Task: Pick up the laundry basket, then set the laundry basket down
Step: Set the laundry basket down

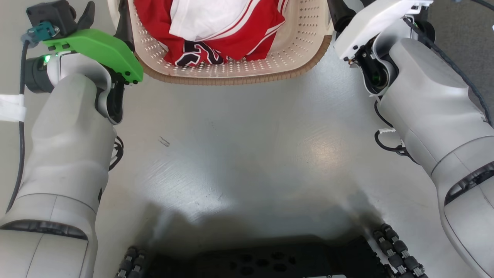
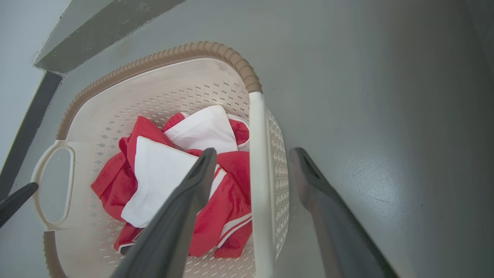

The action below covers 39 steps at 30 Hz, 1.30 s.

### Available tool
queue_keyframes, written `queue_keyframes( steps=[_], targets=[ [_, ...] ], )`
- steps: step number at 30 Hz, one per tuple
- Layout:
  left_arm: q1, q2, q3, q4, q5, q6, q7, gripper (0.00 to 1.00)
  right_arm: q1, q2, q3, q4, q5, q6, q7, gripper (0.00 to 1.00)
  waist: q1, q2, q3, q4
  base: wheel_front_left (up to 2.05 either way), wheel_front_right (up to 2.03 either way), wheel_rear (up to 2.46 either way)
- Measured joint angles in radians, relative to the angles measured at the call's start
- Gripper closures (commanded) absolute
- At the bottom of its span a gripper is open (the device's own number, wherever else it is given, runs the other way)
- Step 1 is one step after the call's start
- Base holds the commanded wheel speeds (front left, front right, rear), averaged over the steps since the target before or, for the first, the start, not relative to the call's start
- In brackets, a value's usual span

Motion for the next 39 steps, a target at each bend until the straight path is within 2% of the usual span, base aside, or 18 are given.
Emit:
queue_keyframes(
  steps=[17, 39],
  targets=[
    [0.099, 0.006, 0.033, -0.042, 0.002, -0.019, 0.001, 0.00, 0.070, 0.001, -0.030, 0.000, -0.027, 0.000, 0.000, 0.00, 0.0000, 0.0000, -0.126, -0.003, 0.00, 0.00, 0.00],
    [0.309, 0.012, 0.088, -0.147, 0.018, -0.035, 0.002, 0.00, 0.256, -0.035, -0.089, -0.078, -0.100, 0.001, 0.000, 0.00, -0.0001, 0.0000, -0.412, -0.020, 0.00, 0.00, 0.00]
  ],
)
